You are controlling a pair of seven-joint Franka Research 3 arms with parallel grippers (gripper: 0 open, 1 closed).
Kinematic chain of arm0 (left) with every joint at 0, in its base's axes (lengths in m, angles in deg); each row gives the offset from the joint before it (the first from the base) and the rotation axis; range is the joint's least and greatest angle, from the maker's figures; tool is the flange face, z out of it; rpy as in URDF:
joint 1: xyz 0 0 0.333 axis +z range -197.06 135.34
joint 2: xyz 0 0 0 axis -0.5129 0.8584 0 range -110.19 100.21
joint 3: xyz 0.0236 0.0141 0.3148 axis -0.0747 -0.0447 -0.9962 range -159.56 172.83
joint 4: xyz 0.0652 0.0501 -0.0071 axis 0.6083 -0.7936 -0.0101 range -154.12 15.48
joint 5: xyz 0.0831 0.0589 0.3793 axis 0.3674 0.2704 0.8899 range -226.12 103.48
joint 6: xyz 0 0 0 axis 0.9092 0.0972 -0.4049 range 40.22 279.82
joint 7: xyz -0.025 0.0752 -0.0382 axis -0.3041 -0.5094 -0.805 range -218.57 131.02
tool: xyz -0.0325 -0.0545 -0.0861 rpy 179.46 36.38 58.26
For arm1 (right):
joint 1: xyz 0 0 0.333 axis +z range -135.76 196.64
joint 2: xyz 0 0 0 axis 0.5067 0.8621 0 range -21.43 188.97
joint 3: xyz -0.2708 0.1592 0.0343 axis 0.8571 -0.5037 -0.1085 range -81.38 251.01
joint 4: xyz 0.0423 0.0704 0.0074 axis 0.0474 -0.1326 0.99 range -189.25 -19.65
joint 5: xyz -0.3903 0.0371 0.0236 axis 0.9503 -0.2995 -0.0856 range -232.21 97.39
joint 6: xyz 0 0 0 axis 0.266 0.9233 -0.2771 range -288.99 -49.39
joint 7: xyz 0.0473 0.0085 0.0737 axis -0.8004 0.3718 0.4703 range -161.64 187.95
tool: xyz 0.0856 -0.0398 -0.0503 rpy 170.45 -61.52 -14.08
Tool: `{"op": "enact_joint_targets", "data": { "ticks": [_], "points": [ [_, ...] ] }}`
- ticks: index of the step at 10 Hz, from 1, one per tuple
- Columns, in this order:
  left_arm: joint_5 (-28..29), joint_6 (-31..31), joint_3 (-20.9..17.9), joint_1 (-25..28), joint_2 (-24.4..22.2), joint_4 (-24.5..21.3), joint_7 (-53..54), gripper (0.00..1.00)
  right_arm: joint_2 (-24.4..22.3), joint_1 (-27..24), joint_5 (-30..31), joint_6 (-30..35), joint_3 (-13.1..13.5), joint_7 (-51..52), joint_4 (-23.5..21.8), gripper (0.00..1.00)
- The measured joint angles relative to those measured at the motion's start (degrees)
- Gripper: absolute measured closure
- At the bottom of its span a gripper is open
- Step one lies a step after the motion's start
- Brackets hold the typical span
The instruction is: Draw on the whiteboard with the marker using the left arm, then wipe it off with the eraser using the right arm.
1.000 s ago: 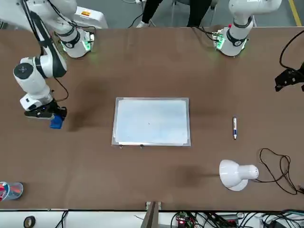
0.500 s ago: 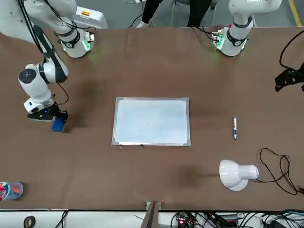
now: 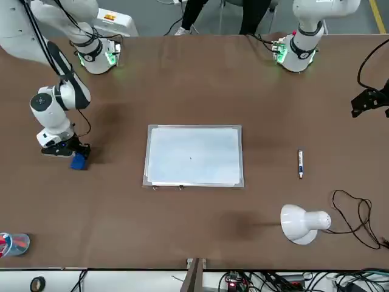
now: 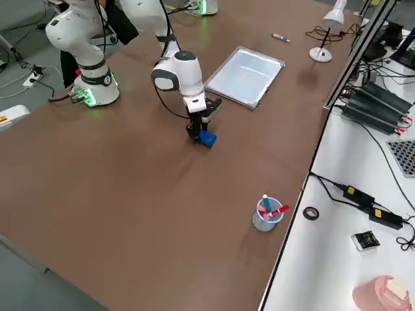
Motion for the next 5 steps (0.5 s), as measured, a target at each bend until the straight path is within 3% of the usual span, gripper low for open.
{"op": "enact_joint_targets", "data": {
  "ticks": [4, 5],
  "points": [
    [0.0, 0.0, 0.0, 0.0, 0.2, 0.0, 0.0, 0.00, 0.0, -0.2, 0.0, 0.0, 0.0, 0.0, 0.4, 0.41],
    [0.0, 0.0, 0.0, 0.0, 0.2, 0.0, 0.0, 0.00, 0.0, -0.3, 0.0, 0.0, 0.0, 0.0, 0.4, 0.34]
  ]
}}
